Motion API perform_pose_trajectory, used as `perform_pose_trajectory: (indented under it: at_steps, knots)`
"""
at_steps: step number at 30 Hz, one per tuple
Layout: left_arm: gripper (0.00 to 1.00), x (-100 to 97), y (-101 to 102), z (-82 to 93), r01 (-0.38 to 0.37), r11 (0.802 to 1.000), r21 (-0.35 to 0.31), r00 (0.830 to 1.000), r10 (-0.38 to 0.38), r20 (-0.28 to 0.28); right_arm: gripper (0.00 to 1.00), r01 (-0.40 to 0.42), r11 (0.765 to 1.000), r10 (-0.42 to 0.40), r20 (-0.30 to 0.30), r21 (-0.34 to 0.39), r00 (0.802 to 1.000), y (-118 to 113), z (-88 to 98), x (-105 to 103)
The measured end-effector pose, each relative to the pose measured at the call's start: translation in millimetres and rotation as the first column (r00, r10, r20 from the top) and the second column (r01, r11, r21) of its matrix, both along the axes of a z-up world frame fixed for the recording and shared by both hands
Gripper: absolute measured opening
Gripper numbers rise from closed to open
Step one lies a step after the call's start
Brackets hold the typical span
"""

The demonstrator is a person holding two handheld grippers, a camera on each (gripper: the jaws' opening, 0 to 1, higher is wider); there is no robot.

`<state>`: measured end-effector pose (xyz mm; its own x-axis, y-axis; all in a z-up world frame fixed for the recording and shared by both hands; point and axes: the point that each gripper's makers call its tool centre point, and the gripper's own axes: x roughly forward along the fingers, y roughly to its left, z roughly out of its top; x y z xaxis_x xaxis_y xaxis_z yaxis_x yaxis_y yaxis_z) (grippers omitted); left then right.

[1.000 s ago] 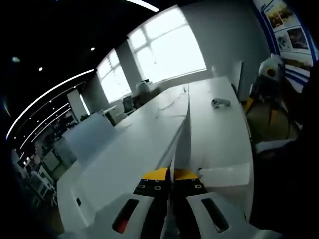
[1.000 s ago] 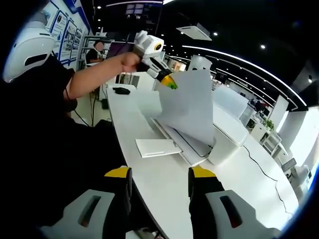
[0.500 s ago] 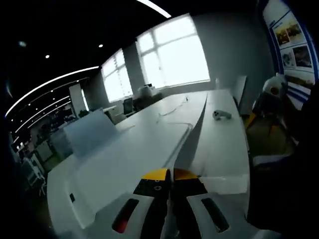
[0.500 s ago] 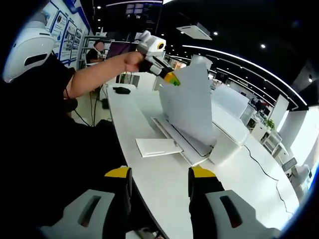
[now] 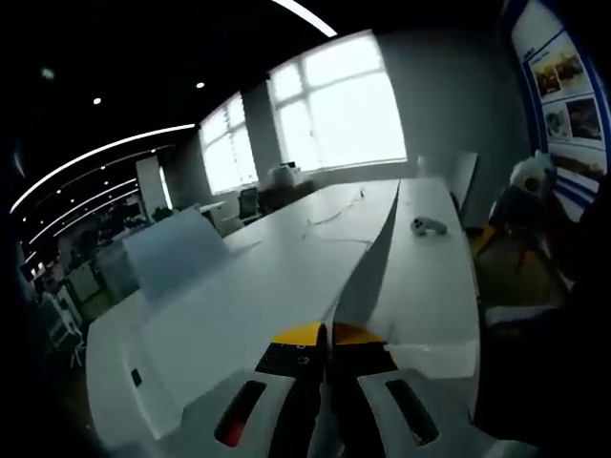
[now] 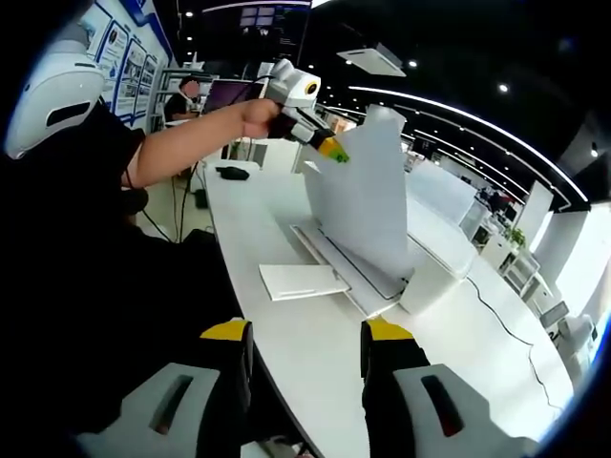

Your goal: Remove the paper from the printer output slot and place it on top of the printer

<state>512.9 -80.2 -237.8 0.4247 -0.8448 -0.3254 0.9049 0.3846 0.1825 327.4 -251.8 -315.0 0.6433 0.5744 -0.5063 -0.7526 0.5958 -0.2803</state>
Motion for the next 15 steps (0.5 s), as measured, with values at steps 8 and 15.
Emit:
perform_pose_trajectory:
  at_steps: [8, 15]
  knots:
    - [0.05, 1.5, -0.2, 2.7, -0.007, 1.000, -0.020, 1.000, 0.007, -0.009, 0.41, -0.001, 1.000, 0.001, -0.001, 0.001, 1.000, -0.3, -0.5, -0.4]
    - [0.05, 3.0, -0.9, 7.2, -0.007, 0.999, -0.048, 1.000, 0.006, -0.025, 0.41, 0.002, 1.000, -0.002, 0.001, 0.000, 1.000, -1.1, 1.1, -0.4]
